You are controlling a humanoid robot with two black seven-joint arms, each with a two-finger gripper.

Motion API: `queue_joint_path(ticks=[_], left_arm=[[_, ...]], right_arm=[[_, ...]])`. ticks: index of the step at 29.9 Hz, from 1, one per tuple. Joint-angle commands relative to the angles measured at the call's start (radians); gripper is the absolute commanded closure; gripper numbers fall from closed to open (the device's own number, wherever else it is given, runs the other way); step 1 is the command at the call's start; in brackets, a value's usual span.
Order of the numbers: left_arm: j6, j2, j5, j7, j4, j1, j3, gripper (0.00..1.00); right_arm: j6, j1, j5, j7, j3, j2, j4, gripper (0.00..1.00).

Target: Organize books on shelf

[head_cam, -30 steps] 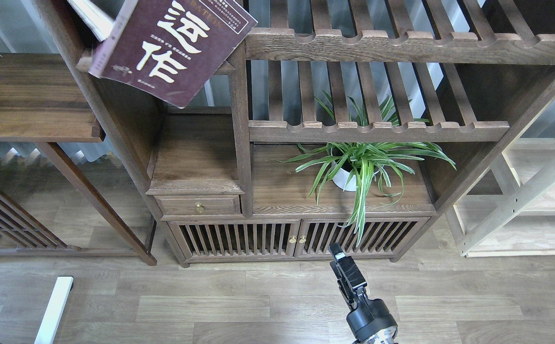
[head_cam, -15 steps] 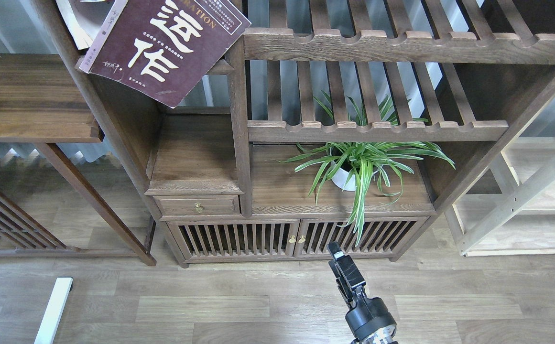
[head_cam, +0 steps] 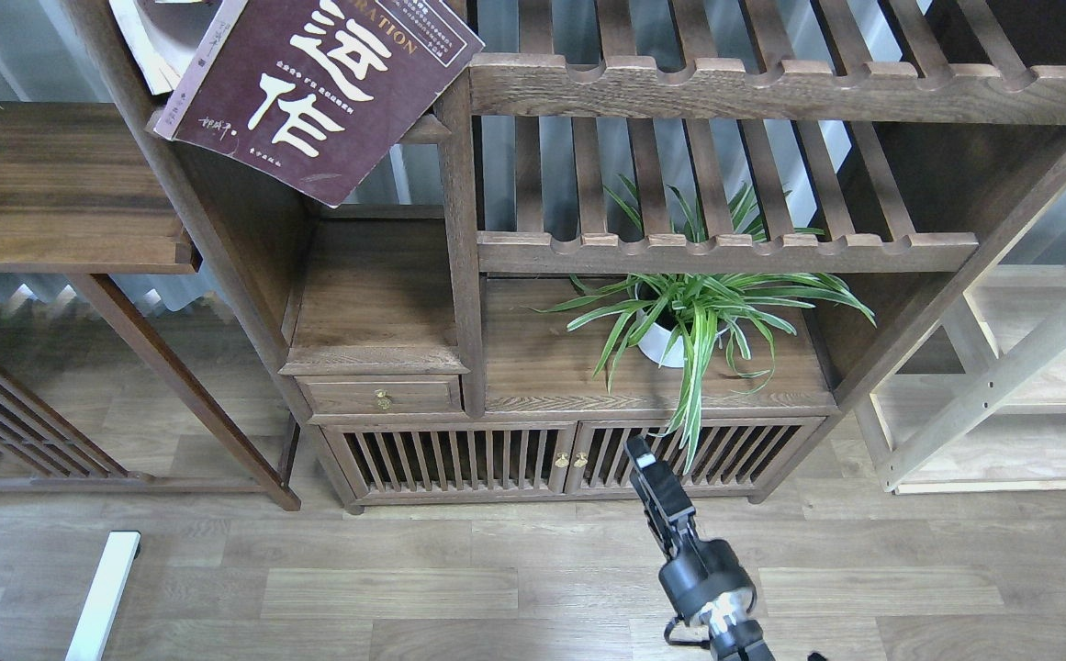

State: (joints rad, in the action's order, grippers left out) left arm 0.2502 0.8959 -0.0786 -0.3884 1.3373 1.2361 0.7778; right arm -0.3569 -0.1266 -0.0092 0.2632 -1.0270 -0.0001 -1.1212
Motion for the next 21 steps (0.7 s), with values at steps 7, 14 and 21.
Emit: queue_joint_path(ticks=[7,14,21], left_arm=[[0.211,0.121,0.112,0.011,0.132,-0.185,0.035,0.37],[0.238,0.153,0.223,0.014,0.175,-0.296,0.031,0.37],[0.238,0.094,0.224,0.072,0.174,-0.458,0.025,0.37]], right_arm=[[0.156,0.085,0.02,-0.004,-0.005,0.0,-0.144,0.11],[0.205,0.117,0.025,-0.004,-0.007,0.0,-0.195,0.08],[0.213,0.145,0.025,-0.002,-0.007,0.0,-0.206,0.05]])
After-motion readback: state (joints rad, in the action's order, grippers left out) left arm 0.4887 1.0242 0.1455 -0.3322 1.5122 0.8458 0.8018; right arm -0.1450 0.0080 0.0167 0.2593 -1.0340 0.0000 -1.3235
